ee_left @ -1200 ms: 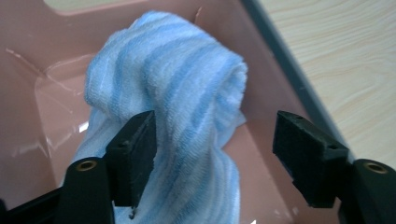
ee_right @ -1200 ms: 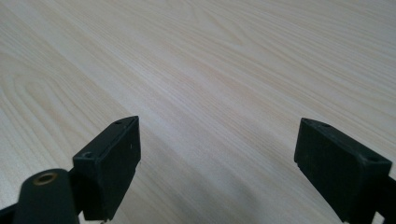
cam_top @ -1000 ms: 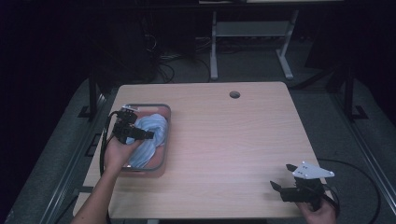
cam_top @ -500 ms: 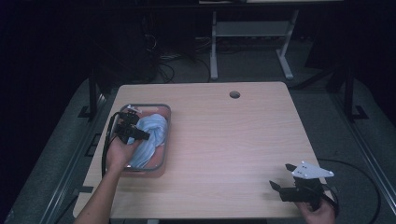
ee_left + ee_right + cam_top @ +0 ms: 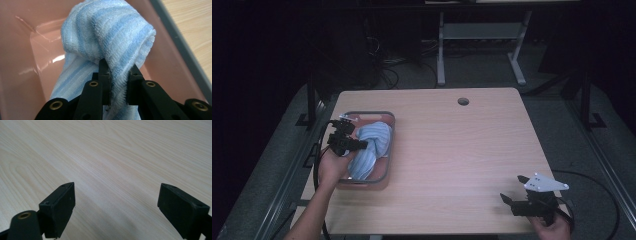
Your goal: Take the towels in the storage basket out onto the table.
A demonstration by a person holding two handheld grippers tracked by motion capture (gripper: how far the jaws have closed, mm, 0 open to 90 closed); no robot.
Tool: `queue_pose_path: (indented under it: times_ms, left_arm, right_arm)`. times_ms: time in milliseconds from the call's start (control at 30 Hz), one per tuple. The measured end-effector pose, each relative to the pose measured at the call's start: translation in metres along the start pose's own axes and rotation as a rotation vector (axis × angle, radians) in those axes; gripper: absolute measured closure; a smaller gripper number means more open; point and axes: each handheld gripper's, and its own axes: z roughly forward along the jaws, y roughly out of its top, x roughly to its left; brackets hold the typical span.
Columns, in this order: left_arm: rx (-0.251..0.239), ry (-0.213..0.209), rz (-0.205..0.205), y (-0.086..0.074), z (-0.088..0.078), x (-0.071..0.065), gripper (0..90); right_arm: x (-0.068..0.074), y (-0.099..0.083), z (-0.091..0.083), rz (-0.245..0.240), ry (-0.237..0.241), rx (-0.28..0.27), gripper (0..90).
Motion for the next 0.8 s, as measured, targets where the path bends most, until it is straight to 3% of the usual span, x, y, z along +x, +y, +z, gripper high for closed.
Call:
queue_pose_path:
  times_ms: [467,800]
  left_arm:
    - [-0.101,-0.027,0.004,-0.002,-0.035,0.004,78.2]
    - [-0.131,-0.037,0.0,0.001,-0.051,0.006,78.2]
  right_arm:
    - [-0.001,0.001,-0.001,0.007,-0.005,-0.004,14.1]
    - [-0.002,0.001,-0.003,0.006,-0.007,-0.009,14.2]
